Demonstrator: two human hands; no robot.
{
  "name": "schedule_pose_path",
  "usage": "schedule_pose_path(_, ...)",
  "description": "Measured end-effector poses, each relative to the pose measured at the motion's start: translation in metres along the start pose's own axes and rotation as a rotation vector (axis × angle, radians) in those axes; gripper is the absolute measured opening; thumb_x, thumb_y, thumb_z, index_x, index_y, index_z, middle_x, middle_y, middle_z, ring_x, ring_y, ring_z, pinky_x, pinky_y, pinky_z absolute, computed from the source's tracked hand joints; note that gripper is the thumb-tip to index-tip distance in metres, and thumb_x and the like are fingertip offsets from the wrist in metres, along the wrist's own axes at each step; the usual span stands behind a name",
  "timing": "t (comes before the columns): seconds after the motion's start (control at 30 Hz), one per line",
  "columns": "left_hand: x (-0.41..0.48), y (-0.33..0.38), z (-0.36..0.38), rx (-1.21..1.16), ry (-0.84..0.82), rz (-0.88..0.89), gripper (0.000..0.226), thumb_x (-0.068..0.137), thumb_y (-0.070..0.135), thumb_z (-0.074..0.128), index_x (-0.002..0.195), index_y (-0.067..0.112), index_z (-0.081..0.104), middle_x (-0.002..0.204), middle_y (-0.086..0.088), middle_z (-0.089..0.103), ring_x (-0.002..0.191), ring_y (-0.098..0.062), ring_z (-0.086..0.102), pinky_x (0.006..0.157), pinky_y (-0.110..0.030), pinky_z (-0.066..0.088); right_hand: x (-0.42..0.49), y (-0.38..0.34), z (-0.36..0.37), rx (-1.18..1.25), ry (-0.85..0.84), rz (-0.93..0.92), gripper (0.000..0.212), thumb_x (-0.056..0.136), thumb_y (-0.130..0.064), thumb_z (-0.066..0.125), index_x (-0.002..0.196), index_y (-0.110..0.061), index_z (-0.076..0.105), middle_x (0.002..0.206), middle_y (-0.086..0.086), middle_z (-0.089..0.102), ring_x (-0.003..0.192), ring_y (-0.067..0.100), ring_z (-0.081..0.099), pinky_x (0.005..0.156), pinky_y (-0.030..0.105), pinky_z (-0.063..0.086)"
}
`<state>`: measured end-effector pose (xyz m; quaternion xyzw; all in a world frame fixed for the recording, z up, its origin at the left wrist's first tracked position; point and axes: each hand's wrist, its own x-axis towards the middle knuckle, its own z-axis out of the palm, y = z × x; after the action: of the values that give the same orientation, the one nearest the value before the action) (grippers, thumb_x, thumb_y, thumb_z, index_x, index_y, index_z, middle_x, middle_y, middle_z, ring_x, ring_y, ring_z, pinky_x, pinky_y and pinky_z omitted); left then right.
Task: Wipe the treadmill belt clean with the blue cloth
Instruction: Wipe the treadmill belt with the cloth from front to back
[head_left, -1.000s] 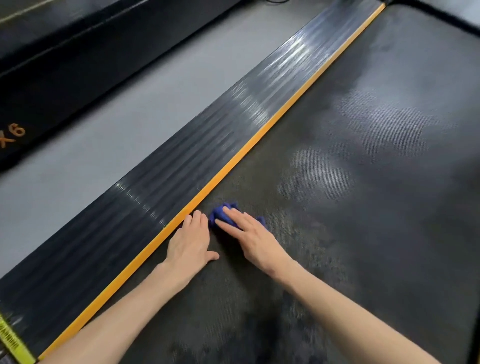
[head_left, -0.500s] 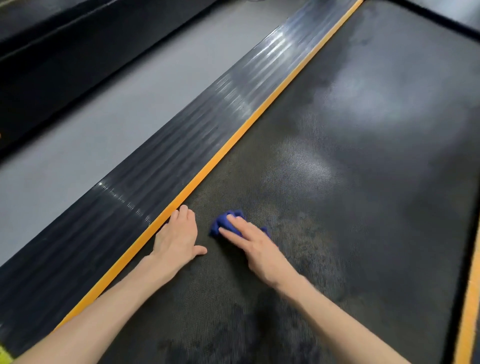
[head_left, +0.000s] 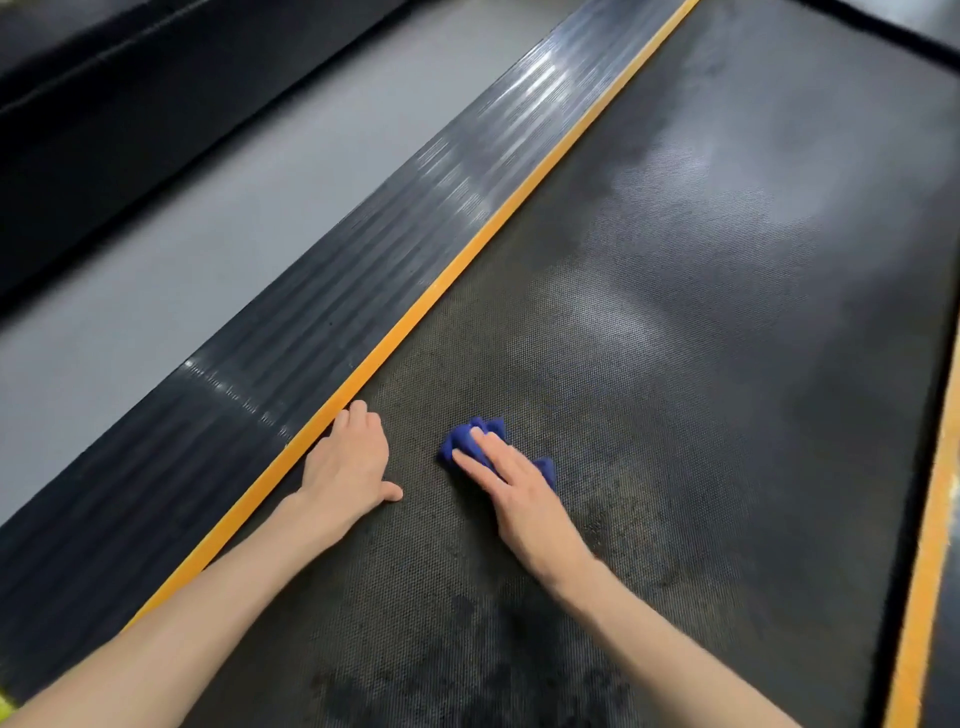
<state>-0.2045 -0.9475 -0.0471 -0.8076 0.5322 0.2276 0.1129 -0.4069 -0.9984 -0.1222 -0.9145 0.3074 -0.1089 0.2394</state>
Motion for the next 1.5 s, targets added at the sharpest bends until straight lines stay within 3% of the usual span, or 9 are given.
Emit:
schedule_pose_path(0.07,0.001,-0.001,0.0,0.006,0.001,-0.003,0.08,0.07,0.053,0.072,0.128,0.007,0.039,0.128,-0.005,0.038,0.116,-0.017,0.04,0.085,-0.026,0.047,0.006,0.027,-0.022,-0.076,0.007,-0.03,0.076,0.068,0.015,0.054,0.135,-0.022,0.048,0.146,0.003,0.038,0.134,0.02,0.036,0.114,0.029,0.02)
schedule_pose_path(0.2,-0.001,-0.004,0.001,-0.017,0.016,0.005,0.083,0.069,0.054,0.072,0.13,0.009,0.039,0.127,-0.003,0.038,0.114,-0.017,0.039,0.086,-0.028,0.049,0.024,0.084,-0.069,0.041,0.257,0.462,0.064,0.08,0.017,0.04,0.134,-0.017,0.048,0.147,0.001,0.033,0.139,0.021,0.027,0.11,0.012,0.006)
schedule_pose_path(0.27,-0.001,-0.006,0.001,-0.023,0.026,0.006,0.084,0.07,0.054,0.072,0.131,0.008,0.037,0.128,-0.003,0.037,0.115,-0.017,0.039,0.087,-0.028,0.049,0.036,0.076,-0.068,0.015,0.34,0.611,0.062,0.082,0.013,0.04,0.137,-0.015,0.044,0.15,0.007,0.029,0.14,0.025,0.023,0.113,0.024,0.011)
schedule_pose_path(0.53,0.003,0.003,0.003,-0.013,0.023,-0.022,0.081,0.07,0.048,0.075,0.129,0.007,0.037,0.129,-0.006,0.036,0.116,-0.018,0.039,0.084,-0.027,0.048,0.008,-0.032,0.014,0.086,-0.031,-0.049,0.067,0.075,0.009,0.052,0.136,-0.02,0.046,0.148,0.006,0.035,0.138,0.019,0.027,0.116,0.034,0.016)
schedule_pose_path(0.83,-0.003,-0.006,0.011,-0.067,0.062,-0.012,0.085,0.072,0.051,0.071,0.135,0.009,0.033,0.135,-0.005,0.036,0.12,-0.018,0.038,0.089,-0.028,0.047,0.085,0.057,-0.048,0.053,0.312,0.61,0.061,0.079,0.018,0.038,0.134,-0.005,0.047,0.15,0.015,0.027,0.14,0.029,0.021,0.108,0.015,0.006)
schedule_pose_path(0.97,-0.002,-0.004,0.012,-0.03,0.074,-0.014,0.086,0.072,0.052,0.071,0.135,0.008,0.033,0.132,-0.005,0.036,0.118,-0.019,0.039,0.09,-0.027,0.045,0.085,-0.013,0.005,0.177,0.0,0.038,0.037,0.083,-0.015,0.054,0.119,-0.016,0.063,0.134,0.005,0.052,0.129,0.023,0.042,0.112,0.015,0.011)
schedule_pose_path(1.03,-0.002,-0.005,0.011,-0.022,0.067,-0.014,0.087,0.071,0.053,0.071,0.135,0.008,0.033,0.131,-0.005,0.037,0.118,-0.018,0.04,0.089,-0.027,0.047,0.075,-0.014,0.003,0.009,-0.166,-0.218,0.054,0.081,0.0,0.048,0.132,-0.018,0.05,0.147,0.007,0.037,0.137,0.024,0.03,0.116,0.03,0.012)
schedule_pose_path(1.33,-0.007,-0.005,0.008,-0.081,0.028,-0.018,0.091,0.072,0.049,0.072,0.14,0.008,0.028,0.14,-0.006,0.032,0.124,-0.02,0.036,0.091,-0.028,0.046,0.106,0.056,-0.051,0.086,0.281,0.561,0.068,0.077,0.018,0.04,0.137,-0.013,0.043,0.152,0.01,0.023,0.141,0.026,0.019,0.114,0.027,0.011)
schedule_pose_path(1.5,-0.003,0.008,0.005,-0.042,-0.014,-0.084,0.081,0.078,0.033,0.072,0.139,0.005,0.027,0.143,-0.012,0.026,0.127,-0.026,0.033,0.096,-0.031,0.042,0.062,-0.024,0.011,0.082,0.015,0.013,0.056,0.081,0.002,0.039,0.134,-0.014,0.048,0.146,0.013,0.036,0.136,0.028,0.032,0.113,0.033,0.018)
